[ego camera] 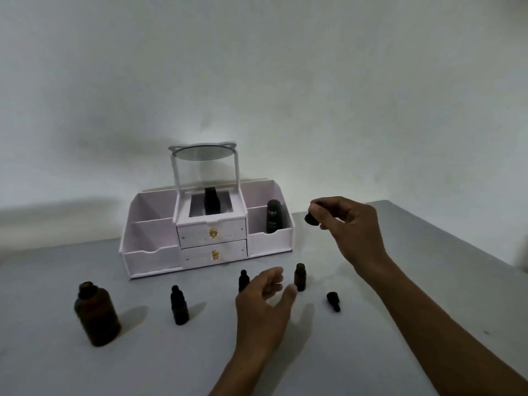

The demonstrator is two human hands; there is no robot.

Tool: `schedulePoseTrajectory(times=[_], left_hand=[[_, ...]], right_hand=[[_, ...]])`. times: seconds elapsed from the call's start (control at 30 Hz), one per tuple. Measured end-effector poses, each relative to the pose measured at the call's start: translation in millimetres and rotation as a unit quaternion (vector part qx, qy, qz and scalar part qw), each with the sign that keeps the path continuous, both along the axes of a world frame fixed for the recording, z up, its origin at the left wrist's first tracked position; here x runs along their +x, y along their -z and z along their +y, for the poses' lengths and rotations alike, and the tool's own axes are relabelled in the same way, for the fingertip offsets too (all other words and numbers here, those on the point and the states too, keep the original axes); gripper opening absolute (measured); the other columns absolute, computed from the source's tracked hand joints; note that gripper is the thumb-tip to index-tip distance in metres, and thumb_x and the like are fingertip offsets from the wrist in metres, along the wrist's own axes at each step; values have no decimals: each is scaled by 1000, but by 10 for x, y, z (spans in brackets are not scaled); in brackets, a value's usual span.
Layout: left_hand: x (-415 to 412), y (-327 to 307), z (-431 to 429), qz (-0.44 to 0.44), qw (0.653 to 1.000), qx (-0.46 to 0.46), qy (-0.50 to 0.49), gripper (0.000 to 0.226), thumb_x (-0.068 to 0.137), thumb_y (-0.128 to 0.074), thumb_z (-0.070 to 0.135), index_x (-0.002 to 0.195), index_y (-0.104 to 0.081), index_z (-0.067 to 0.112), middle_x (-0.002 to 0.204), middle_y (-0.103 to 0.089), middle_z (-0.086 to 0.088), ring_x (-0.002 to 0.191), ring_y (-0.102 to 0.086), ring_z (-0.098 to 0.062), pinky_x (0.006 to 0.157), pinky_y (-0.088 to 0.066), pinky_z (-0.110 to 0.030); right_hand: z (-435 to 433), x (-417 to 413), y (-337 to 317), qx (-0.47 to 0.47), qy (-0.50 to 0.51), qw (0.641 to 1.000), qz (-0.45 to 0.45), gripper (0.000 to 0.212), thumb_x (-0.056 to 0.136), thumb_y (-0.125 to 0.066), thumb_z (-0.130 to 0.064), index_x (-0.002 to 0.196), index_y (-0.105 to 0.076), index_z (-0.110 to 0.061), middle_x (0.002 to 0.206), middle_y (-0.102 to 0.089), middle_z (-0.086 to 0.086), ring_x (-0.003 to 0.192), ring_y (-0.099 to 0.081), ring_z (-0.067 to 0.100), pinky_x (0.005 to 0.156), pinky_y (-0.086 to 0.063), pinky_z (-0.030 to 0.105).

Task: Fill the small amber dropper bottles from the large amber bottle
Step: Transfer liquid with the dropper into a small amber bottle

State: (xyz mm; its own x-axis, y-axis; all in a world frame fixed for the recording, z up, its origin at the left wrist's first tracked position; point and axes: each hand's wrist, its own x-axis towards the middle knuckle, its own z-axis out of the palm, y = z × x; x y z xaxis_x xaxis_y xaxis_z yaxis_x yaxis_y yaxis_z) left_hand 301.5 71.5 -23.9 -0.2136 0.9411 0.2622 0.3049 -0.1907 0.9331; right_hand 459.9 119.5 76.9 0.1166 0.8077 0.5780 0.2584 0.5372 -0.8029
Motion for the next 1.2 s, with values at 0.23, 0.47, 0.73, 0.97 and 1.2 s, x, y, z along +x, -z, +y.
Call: schedulePoseTrajectory(times=[0.23,0.47,0.73,0.97,1.2], left_hand=[[278,113,310,27,997,-64,29,60,81,-74,30,135,-50,27,136,-54,7,112,-53,-8,96,-45,-25],[290,159,491,40,998,-47,21,61,77,-78,27,133,-54,23,130,-58,7,102,-54,-4,84,-43,-15],[286,205,581,30,998,-43,19,57,74,-81,27,127,-60,22,114,-66,8,100,-61,-4,89,-49,-18],[289,232,619,45,998,-43,16,49,76,-80,22,122,-65,21,114,-69,6,98,-64,-3,82,-43,-5],[292,245,637,62,997,-44,11,42,79,-77,20,120,-66,21,112,-69,6,92,-63,1,68,-36,7]], right_hand=[[127,198,180,-19,19,1000,1,4,87,-76,-22,91,-78,-21,76,-78,-6,75,-73,4,79,-59,32],[243,162,329,-30,24,999,-16,8,88,-75,-23,92,-78,-18,78,-78,-7,77,-73,4,77,-59,28],[338,157,337,-31,25,999,-9,9,88,-75,-24,94,-78,-18,78,-78,-6,79,-74,5,81,-61,33],[394,134,427,-44,18,998,-33,8,88,-75,-22,91,-79,-16,77,-78,-6,75,-73,2,74,-56,21],[387,151,422,-35,35,998,-38,7,87,-75,-18,83,-80,-14,74,-78,-6,72,-71,0,68,-49,7]])
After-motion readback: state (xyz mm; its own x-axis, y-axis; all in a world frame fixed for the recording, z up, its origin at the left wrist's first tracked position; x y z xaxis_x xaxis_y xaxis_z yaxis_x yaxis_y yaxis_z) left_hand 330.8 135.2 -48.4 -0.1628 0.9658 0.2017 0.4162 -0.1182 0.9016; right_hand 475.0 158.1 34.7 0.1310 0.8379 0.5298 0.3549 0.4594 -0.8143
